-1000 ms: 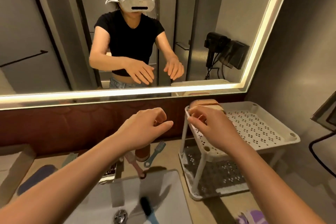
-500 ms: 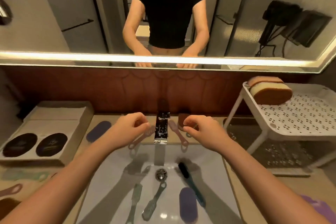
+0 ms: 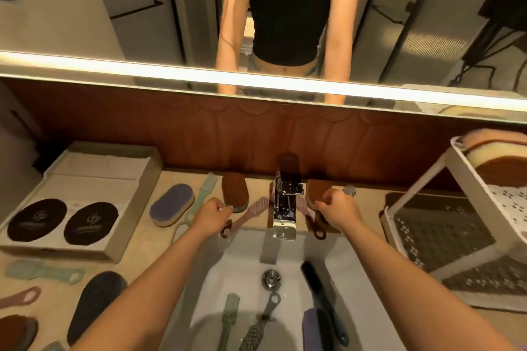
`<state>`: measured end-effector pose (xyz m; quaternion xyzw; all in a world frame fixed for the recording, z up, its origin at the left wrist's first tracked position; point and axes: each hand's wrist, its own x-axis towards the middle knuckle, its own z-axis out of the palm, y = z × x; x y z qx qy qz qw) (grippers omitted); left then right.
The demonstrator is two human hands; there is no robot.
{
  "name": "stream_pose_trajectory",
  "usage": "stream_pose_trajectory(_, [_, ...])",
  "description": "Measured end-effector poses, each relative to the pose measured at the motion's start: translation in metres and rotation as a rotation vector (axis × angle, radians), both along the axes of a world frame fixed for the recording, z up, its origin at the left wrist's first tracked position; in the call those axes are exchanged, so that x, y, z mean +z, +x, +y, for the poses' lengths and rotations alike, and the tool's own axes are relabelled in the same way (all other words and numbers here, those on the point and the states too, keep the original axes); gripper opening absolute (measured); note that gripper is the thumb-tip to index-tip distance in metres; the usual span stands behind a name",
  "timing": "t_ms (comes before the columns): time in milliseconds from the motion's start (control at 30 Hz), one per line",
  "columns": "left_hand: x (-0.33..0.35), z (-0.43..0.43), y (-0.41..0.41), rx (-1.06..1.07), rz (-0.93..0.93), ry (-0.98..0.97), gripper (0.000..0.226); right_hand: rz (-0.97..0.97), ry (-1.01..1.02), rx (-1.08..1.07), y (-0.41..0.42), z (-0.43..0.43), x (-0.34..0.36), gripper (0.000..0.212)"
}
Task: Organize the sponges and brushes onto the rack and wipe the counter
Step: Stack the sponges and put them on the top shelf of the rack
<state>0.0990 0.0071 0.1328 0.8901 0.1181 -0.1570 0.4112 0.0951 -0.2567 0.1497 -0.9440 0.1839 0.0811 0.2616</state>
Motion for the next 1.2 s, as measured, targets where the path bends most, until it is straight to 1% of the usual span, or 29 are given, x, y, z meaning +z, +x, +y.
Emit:
stream_pose_trajectory(100, [-0.015, -0.003, 0.021, 0.032, 0.023, 0.064, 0.042, 0.075, -0.010, -0.031, 0.018, -0.003, -0.016, 0.034])
stream_pose_trajectory(233, [-0.032, -0.008, 0.042, 0.034, 0.030, 0.139, 0.050, 0.118, -0.040, -0.083, 0.038, -0.004, -0.031, 0.055])
stream_pose_trajectory(400, [-0.041, -0.022, 0.061, 0.139, -0.115, 0.276, 0.057, 0.101, -0.102, -0.117, 0.053, -0.003, -0.047, 0.068])
stream_pose_trajectory(567, [-0.047, -0.035, 0.070, 0.118, -0.026, 0.350, 0.081, 0.098, -0.148, -0.108, 0.061, -0.002, -0.055, 0.079])
stream_pose_trajectory(667, [-0.050, -0.036, 0.075, 0.092, 0.013, 0.324, 0.081, 0.066, -0.116, -0.119, 0.063, -0.007, -0.057, 0.079])
stream_pose_trajectory(733, [-0.050, -0.034, 0.077, 0.108, 0.037, 0.293, 0.080, 0.039, -0.079, -0.126, 0.062, -0.010, -0.059, 0.076])
stream_pose_trajectory(867, [-0.043, -0.034, 0.078, 0.115, 0.033, 0.306, 0.085, -0.019, 0.007, -0.161, 0.056, -0.016, -0.054, 0.069])
stream_pose_trajectory(967, [-0.038, -0.032, 0.071, 0.161, 0.024, 0.279, 0.084, -0.078, 0.104, -0.202, 0.050, -0.018, -0.047, 0.070])
stream_pose_trajectory(1033, [-0.032, -0.031, 0.064, 0.199, 0.005, 0.201, 0.077, -0.113, 0.230, -0.239, 0.041, -0.019, -0.039, 0.072])
stream_pose_trajectory(1133, [-0.023, -0.029, 0.055, 0.259, -0.041, 0.035, 0.068, -0.152, 0.444, -0.320, 0.029, -0.018, -0.029, 0.075])
stream_pose_trajectory(1200, [-0.015, -0.025, 0.037, 0.223, -0.079, -0.035, 0.061, -0.157, 0.552, -0.349, 0.011, -0.017, -0.018, 0.076])
